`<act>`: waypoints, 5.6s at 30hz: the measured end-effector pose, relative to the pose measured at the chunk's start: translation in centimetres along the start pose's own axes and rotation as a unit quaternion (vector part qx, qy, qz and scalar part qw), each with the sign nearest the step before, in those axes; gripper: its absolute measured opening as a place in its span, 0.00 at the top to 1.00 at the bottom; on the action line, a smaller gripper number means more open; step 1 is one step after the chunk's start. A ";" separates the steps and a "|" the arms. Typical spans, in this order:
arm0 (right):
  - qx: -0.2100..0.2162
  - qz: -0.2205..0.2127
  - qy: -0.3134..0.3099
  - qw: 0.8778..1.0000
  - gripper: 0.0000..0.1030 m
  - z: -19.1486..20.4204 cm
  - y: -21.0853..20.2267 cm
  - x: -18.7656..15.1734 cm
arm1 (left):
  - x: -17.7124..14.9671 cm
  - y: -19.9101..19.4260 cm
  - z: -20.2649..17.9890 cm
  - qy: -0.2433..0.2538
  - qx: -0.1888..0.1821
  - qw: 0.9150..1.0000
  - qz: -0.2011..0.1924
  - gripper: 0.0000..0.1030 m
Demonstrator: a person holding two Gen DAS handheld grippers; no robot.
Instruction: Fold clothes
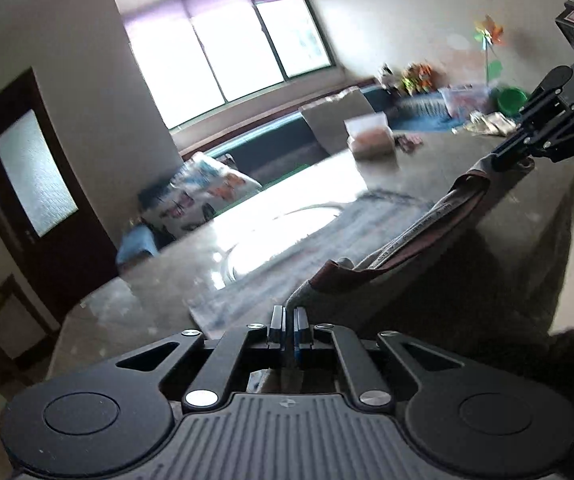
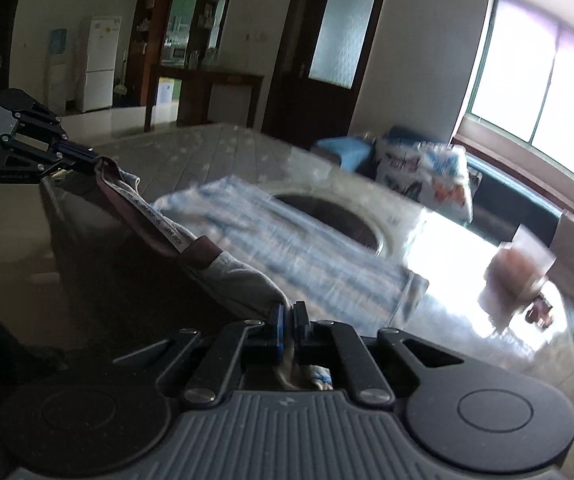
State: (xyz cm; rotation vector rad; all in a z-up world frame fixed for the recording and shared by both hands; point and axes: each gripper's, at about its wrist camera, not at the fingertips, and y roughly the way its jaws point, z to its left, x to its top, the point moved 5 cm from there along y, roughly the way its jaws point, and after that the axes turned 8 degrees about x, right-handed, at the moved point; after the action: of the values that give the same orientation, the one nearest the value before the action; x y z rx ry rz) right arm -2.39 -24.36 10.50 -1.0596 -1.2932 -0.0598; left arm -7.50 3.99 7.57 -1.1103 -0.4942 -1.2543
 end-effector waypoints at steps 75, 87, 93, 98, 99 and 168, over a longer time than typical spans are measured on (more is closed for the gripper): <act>-0.022 0.036 0.236 0.971 0.77 -16.1 29.5 5.6 | -1.6 33.2 8.3 -0.187 -0.032 0.961 0.201 0.77; 0.044 0.041 0.144 0.988 0.59 -8.5 30.8 8.5 | -2.6 32.7 9.7 -0.178 -0.018 0.963 0.203 0.69; 0.064 0.046 0.118 0.990 0.51 -4.6 32.3 9.4 | -2.9 32.9 10.2 -0.179 -0.019 0.962 0.206 0.65; 0.087 0.041 0.093 0.991 0.45 -1.5 32.3 10.3 | -3.2 32.8 10.4 -0.177 -0.023 0.962 0.204 0.63; 0.092 0.040 0.089 0.991 0.44 -0.8 32.3 10.4 | -3.3 32.8 10.5 -0.178 -0.023 0.962 0.204 0.62; -0.083 -0.008 0.278 0.957 0.28 -9.5 15.3 -2.0 | -5.4 22.7 6.0 -0.210 0.003 0.965 0.157 0.50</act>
State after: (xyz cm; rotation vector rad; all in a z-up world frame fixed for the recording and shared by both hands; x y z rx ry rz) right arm 12.85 -23.15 0.71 -1.0751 -0.7936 -0.4550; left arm 13.24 10.02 -3.00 -1.3967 -0.6082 -0.7412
